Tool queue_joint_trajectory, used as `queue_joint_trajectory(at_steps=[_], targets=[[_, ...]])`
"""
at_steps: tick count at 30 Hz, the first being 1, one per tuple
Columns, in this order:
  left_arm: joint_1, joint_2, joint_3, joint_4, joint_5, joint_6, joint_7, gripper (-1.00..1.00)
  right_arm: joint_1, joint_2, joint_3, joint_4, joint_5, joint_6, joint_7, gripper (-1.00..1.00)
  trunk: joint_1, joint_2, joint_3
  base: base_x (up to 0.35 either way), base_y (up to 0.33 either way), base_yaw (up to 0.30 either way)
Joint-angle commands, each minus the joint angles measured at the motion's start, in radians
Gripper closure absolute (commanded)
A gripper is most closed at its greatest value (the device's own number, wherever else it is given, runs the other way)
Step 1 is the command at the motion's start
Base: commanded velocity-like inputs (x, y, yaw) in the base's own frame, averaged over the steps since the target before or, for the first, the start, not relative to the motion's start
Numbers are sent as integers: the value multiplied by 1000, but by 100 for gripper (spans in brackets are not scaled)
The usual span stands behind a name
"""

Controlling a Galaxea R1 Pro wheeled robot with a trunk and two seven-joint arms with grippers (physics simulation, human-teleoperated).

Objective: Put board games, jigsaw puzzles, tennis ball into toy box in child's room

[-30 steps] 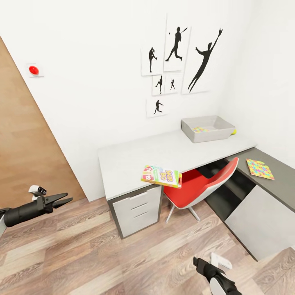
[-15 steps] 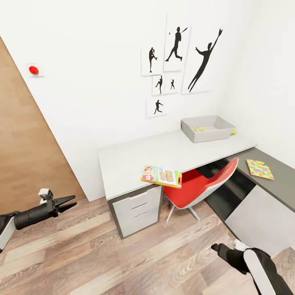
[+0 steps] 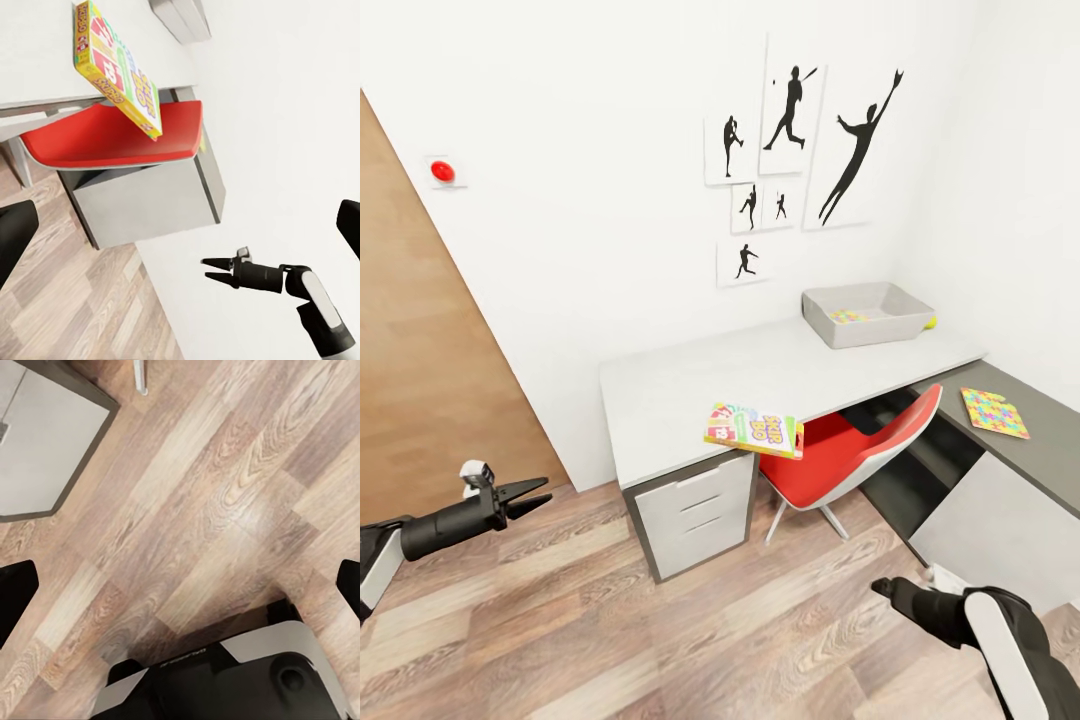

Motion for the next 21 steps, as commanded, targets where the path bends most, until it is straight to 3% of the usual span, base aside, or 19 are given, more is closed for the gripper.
queue_joint_trajectory(at_steps=[1, 11, 21], targets=[[-1, -1, 0, 0, 2, 10, -2, -100, -1, 1, 0, -3, -10, 4, -9, -100, 1, -2, -1, 0, 0, 0], [-1, -2, 0, 0, 2, 10, -2, -100, -1, 11, 38, -7, -7, 5, -11, -100, 1, -2, 13, 0, 0, 0], [-1, -3, 0, 0, 2, 10, -2, -100, -1, 6, 51, -36, -8, 7, -8, -100, 1, -2, 21, 0, 0, 0]])
